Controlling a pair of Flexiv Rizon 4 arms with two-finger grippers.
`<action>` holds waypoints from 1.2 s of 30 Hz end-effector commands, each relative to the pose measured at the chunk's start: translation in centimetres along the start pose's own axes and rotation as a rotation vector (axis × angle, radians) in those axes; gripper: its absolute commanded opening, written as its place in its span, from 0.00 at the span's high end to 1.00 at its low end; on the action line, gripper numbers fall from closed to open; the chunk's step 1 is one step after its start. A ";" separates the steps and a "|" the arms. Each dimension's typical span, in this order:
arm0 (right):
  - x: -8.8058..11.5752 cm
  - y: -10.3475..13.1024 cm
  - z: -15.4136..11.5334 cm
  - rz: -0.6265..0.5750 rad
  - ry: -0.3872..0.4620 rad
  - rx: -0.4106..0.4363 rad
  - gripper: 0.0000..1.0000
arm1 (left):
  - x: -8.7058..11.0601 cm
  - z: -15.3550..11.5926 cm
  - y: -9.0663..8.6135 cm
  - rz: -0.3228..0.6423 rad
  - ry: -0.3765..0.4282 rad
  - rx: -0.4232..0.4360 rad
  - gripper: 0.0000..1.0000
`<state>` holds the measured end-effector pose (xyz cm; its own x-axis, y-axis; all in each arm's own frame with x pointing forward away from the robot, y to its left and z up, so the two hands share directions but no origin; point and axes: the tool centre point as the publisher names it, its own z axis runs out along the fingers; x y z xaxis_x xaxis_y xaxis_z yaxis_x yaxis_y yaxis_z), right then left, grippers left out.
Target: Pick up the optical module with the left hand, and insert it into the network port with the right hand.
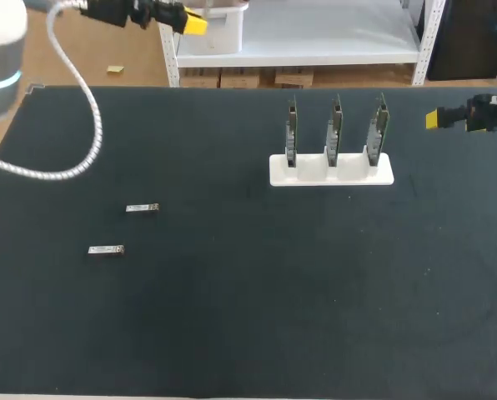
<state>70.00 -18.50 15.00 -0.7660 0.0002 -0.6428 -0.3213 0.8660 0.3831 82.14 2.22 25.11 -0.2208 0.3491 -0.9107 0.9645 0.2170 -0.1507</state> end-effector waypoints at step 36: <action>0.0 0.0 0.0 0.000 0.000 0.000 0.00 | -1.3 11.4 -5.2 0.095 -0.314 0.244 1.00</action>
<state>70.00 -18.50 15.00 -0.7660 0.0002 -0.6428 -0.3213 0.8660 0.3831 78.47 -9.24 23.02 -0.1104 0.0552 -0.9924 0.9933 -0.0270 -0.1120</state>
